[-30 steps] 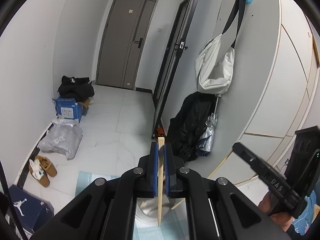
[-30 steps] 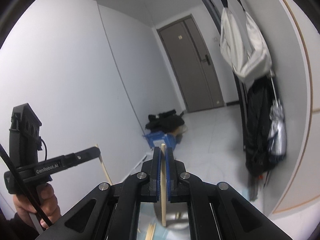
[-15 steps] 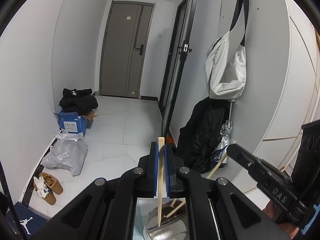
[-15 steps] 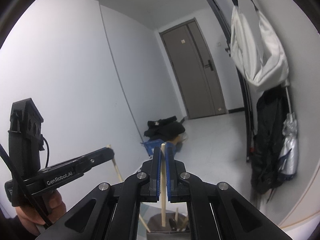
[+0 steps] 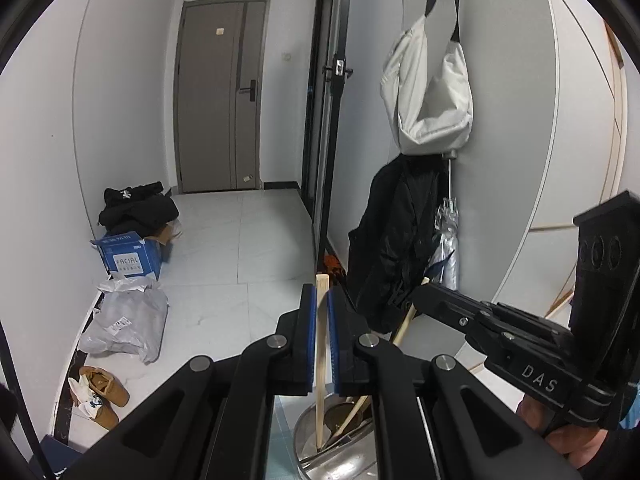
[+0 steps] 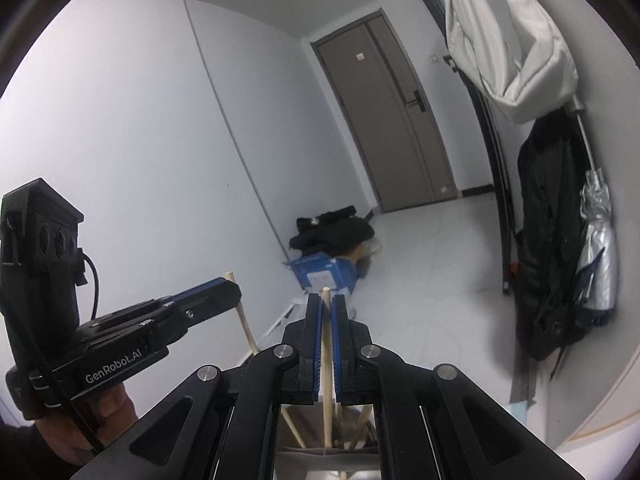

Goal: Organize utensils
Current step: 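Lower the chopsticks into the holder and open both grippers, then withdraw both grippers and lower the right gripper toward the remaining chopsticks, then close the right gripper on one wooden chopstick and lift it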

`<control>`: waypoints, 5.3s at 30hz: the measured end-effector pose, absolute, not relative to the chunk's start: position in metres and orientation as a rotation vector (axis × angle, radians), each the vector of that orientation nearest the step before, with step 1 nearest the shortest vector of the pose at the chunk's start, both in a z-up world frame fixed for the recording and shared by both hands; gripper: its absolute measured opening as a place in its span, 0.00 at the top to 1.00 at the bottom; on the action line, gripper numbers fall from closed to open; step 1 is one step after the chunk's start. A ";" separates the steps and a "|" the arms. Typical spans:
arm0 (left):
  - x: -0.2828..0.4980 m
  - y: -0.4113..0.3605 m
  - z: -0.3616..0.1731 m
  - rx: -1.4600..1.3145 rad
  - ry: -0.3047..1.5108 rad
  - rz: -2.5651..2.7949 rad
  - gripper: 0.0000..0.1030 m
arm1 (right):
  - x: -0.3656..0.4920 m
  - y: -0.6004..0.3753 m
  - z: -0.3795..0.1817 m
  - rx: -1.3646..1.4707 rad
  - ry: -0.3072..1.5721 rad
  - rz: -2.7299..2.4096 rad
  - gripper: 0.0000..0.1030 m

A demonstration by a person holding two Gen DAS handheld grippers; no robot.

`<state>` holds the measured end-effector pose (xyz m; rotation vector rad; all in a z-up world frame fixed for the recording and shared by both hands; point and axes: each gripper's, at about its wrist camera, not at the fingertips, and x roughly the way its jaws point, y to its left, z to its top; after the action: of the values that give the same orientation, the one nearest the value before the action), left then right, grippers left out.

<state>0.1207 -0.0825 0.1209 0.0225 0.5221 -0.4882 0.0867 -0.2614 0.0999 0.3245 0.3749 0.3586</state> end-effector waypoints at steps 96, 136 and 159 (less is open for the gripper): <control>0.023 0.058 -0.026 -0.344 0.793 0.090 0.01 | -0.015 -0.126 -0.073 0.035 0.814 0.311 0.28; 0.038 0.090 -0.034 -0.492 0.882 0.120 0.01 | -0.010 -0.100 -0.113 -0.190 1.190 0.372 0.95; 0.062 0.068 -0.065 -0.357 1.048 0.038 0.01 | 0.036 -0.084 -0.111 -0.194 1.079 0.452 0.96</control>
<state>0.0625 0.0681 -0.0649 -0.3571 1.0477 0.0381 0.0362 -0.0836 -0.1112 -0.1936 1.0793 0.4520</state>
